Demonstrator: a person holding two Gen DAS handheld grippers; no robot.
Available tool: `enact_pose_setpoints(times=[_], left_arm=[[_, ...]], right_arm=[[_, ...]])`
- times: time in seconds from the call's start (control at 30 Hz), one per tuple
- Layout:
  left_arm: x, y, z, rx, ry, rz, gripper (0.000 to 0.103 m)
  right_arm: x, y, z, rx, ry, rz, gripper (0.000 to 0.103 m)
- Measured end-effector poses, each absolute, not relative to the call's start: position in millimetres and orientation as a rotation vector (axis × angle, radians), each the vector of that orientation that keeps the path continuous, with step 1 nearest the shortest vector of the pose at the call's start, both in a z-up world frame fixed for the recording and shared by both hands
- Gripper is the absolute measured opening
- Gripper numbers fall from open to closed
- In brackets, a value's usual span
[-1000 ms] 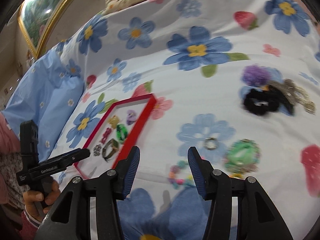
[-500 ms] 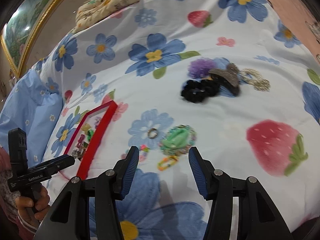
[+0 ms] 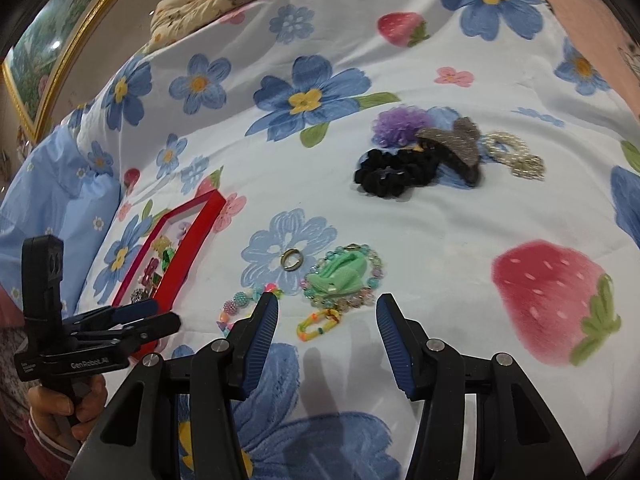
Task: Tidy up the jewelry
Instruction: 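Move both tools back toward the beaded bracelet and green hair tie, then grasp the pastel beaded bracelet with left tool while right tool grasps green hair tie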
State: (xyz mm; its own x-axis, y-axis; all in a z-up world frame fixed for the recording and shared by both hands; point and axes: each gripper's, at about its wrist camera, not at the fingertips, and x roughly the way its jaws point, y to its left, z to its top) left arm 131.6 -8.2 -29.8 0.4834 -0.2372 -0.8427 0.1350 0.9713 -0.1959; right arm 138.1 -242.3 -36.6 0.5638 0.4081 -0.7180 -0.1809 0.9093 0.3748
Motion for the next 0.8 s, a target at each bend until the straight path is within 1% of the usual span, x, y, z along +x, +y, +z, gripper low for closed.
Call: enact_pose_setpoints(times=[0.03, 0.17, 0.43, 0.5, 0.53, 0.57, 0.6, 0.63, 0.67, 0.7, 0.73, 0.8], left_arm=[[134.0, -10.1, -31.4, -0.108, 1.047, -0.232, 0.073], [143.9, -18.2, -36.0, -0.093, 1.06, -0.248, 0.073], [162.7, -35.3, -53.1, -0.068, 1.101, -0.294, 0.073], [164.0, -40.4, -58.5, -0.053, 1.108, -0.305, 0.07], [163.8, -42.9, -60.7, -0.044, 1.107, -0.31, 0.064], [163.2, -44.5, -61.3, -0.039, 1.102, -0.318, 0.054], [162.9, -45.8, -61.3, -0.037, 1.096, -0.329, 0.048], [163.2, -46.9, -61.5, -0.032, 1.094, -0.334, 0.035], [164.0, -47.8, -62.0, -0.024, 1.096, -0.335, 0.024], [164.6, -48.6, -62.5, -0.02, 1.095, -0.343, 0.02], [165.3, -49.4, -62.6, -0.02, 1.096, -0.351, 0.012], [164.9, -50.3, -61.8, -0.014, 1.091, -0.357, 0.011]], right_arm=[[142.1, -239.1, -38.5, 0.266, 0.917, 0.358, 0.052], [155.5, -232.3, -44.8, 0.25, 0.939, 0.36, 0.044], [180.2, -218.3, -65.7, 0.201, 1.005, 0.354, 0.044], [184.1, -215.6, -72.6, 0.191, 1.024, 0.347, 0.037], [185.0, -214.6, -75.3, 0.185, 1.027, 0.344, 0.032], [185.7, -215.3, -76.5, 0.186, 1.029, 0.341, 0.029], [186.0, -216.4, -77.1, 0.193, 1.029, 0.339, 0.027], [185.8, -218.9, -76.7, 0.202, 1.024, 0.339, 0.024], [185.7, -220.8, -76.2, 0.208, 1.023, 0.338, 0.015], [185.9, -222.2, -75.7, 0.21, 1.021, 0.333, 0.008], [186.1, -224.3, -74.7, 0.204, 1.018, 0.318, 0.007], [186.2, -226.5, -74.1, 0.214, 1.018, 0.324, 0.007]])
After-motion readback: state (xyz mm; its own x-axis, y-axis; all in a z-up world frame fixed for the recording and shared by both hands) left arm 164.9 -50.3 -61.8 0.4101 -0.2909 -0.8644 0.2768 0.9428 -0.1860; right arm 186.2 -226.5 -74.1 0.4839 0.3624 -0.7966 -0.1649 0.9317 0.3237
